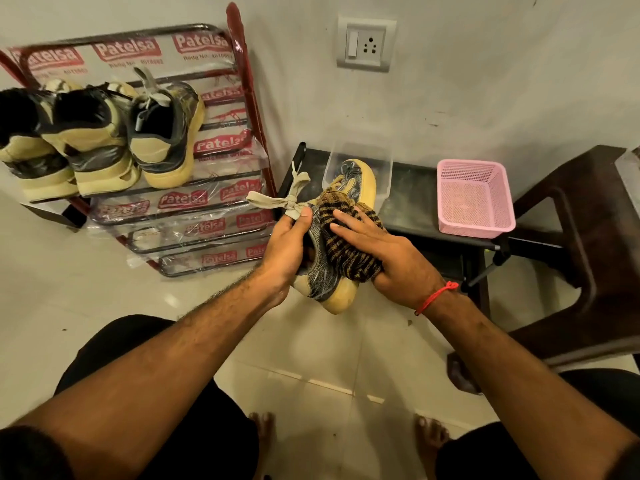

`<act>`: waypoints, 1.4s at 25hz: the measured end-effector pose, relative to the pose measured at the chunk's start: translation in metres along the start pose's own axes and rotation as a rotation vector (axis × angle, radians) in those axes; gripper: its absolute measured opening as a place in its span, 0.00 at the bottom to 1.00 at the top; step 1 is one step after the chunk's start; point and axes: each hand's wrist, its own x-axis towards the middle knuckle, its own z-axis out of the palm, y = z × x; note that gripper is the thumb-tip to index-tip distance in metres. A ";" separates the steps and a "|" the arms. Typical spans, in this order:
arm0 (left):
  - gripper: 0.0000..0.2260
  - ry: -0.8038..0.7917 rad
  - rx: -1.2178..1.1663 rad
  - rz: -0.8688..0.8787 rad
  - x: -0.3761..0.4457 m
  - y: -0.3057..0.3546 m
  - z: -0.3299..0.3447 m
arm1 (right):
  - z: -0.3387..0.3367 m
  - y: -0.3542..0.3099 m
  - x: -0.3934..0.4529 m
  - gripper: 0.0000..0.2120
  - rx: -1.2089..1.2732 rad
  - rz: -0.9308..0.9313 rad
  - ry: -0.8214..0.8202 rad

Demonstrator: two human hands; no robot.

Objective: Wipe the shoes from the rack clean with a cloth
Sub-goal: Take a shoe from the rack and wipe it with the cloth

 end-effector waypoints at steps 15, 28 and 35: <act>0.15 0.044 -0.118 0.034 0.024 0.011 0.018 | 0.002 0.021 0.022 0.30 0.008 0.029 0.009; 0.12 0.051 -0.053 0.016 -0.021 0.017 0.015 | -0.005 -0.007 -0.006 0.35 0.043 0.008 0.082; 0.17 0.129 -0.062 -0.028 -0.013 0.011 -0.002 | 0.028 -0.026 0.002 0.32 -0.028 -0.062 -0.001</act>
